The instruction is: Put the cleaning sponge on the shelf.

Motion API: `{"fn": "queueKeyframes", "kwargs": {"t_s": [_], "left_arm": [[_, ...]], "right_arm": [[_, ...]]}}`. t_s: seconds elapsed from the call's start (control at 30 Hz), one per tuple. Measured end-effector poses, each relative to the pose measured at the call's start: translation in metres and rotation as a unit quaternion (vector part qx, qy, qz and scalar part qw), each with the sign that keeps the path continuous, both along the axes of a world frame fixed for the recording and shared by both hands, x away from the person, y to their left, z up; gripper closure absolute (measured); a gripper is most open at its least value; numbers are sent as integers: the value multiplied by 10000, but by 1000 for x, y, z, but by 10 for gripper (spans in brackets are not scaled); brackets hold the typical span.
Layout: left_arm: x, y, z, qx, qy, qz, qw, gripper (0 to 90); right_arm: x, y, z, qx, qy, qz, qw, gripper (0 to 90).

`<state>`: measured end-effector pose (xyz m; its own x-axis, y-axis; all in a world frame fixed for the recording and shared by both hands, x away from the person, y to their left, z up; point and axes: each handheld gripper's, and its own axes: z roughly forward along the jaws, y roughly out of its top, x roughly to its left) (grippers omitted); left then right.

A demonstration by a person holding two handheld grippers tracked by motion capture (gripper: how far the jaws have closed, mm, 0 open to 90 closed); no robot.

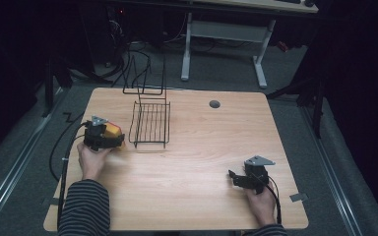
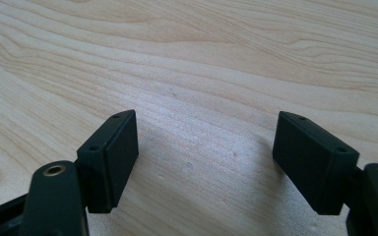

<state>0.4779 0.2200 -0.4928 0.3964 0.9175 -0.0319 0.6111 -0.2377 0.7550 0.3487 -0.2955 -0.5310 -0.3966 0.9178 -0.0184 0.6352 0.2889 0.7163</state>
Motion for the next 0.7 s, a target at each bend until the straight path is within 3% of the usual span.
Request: {"fn": "queueKeyframes", "kwargs": {"t_s": [0.7], "left_arm": [[-1, -1, -1, 122, -4, -111, 9999, 224]], "right_arm": [[0, 0, 0, 1, -2, -4, 10000, 257]]}}
